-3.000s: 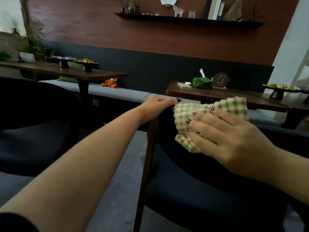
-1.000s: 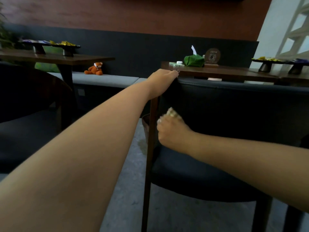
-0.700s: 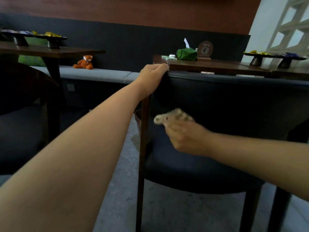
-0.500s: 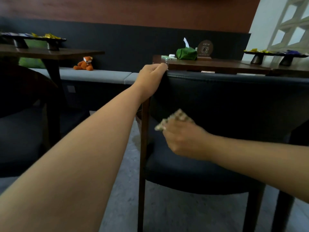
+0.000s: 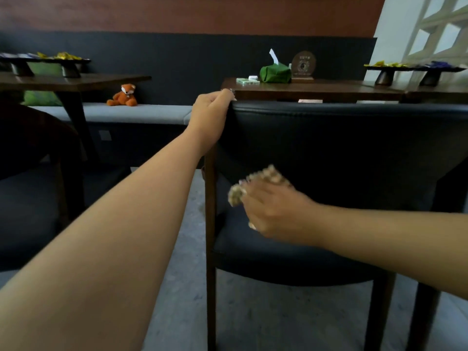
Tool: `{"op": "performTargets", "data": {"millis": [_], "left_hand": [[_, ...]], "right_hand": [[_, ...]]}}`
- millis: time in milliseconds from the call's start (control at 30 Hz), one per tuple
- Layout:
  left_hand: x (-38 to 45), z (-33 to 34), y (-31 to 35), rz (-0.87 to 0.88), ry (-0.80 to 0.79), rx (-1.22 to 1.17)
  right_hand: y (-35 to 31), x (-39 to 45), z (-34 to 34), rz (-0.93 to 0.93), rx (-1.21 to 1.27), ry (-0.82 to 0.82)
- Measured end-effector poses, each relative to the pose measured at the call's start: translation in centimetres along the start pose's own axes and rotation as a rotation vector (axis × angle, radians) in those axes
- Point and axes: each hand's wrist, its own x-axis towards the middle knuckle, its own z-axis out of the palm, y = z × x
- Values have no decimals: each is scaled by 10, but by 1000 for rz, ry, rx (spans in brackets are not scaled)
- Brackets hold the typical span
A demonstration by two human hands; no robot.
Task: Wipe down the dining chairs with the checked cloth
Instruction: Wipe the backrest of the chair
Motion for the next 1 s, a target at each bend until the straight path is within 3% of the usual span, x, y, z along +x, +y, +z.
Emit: {"op": "performTargets", "data": {"millis": [100,167,300,367,433,500,567,633,700,800,833,933,1000], "left_hand": [[-2,7,-5,38,97,-83],[-5,11,-6,77,122,-117],[-7,11,-4,70,108,-19],[-7,9,-5,58,99,-24],[-7,11,-3,58,112,-29],[-5,16,-3,55,165,-20],[-3,18,-4,63,220,52],[-4,17,-5,52,229,6],[-6,16,-2,46,170,0],[-9,13,0,40,136,91],[-9,12,3,38,133,126],[-11,10,9,-10,104,243],[-16,8,16,1,88,290]], "right_hand": [[44,5,-31,198,-117,277],[52,-1,-26,186,-214,273],[9,-24,8,-144,-316,-198],[3,-22,9,-260,-302,-286],[14,-12,1,-253,-125,-86],[38,-2,-20,-42,-12,166],[65,0,-39,167,-95,283],[69,-4,-41,169,-145,315],[43,-17,-22,36,-160,203],[-3,-41,10,-151,-110,-183],[-8,-44,11,-161,-61,-183],[11,-43,-6,-40,206,99],[46,-44,-39,116,142,294]]}}
